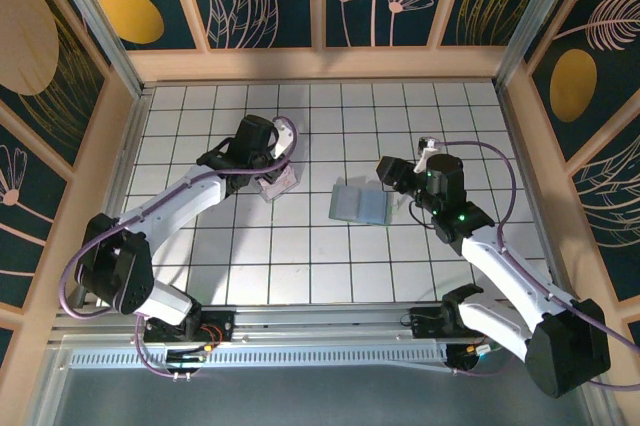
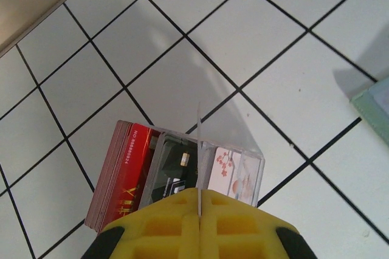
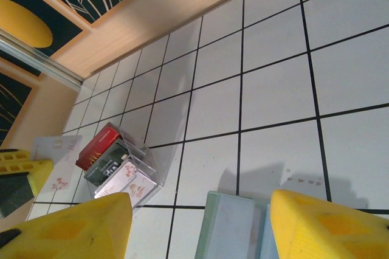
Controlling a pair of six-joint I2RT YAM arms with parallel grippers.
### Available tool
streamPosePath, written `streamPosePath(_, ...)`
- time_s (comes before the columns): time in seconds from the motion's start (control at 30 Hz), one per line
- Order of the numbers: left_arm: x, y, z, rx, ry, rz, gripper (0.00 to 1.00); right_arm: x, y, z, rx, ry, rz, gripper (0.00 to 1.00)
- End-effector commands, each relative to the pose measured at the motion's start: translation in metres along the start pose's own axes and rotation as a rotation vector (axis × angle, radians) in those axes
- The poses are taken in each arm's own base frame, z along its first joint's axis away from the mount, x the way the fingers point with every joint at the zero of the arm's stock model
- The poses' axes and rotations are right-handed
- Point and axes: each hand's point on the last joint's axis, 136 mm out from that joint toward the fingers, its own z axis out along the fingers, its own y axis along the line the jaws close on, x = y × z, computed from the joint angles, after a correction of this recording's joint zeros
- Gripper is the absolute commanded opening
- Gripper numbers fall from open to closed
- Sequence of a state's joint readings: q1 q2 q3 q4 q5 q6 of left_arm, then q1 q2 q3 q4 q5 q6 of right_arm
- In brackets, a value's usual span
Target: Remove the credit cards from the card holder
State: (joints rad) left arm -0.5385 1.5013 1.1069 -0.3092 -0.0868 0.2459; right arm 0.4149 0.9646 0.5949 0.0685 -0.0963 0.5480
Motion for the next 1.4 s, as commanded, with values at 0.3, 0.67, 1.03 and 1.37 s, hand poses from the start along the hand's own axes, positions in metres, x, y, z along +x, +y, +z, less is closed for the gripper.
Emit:
streamPosePath(0.3, 0.043, -0.007, 0.023, 0.114, 0.132, 0.123, 0.0, -0.01, -0.004, -0.002, 0.036, -0.034, -0.006, 0.62)
streamPosePath(0.67, 0.061, -0.02, 0.035, 0.184, 0.187, 0.163, 0.0, -0.012, -0.002, 0.001, 0.034, -0.03, -0.012, 0.62)
streamPosePath(1.03, 0.071, -0.015, 0.05, 0.172, 0.243, 0.184, 0.0, -0.012, 0.0, 0.001, 0.026, -0.023, -0.011, 0.62)
streamPosePath(1.37, 0.067, -0.01, 0.052, 0.165, 0.244, 0.193, 0.0, -0.009, 0.0, 0.003, 0.016, -0.016, -0.004, 0.62)
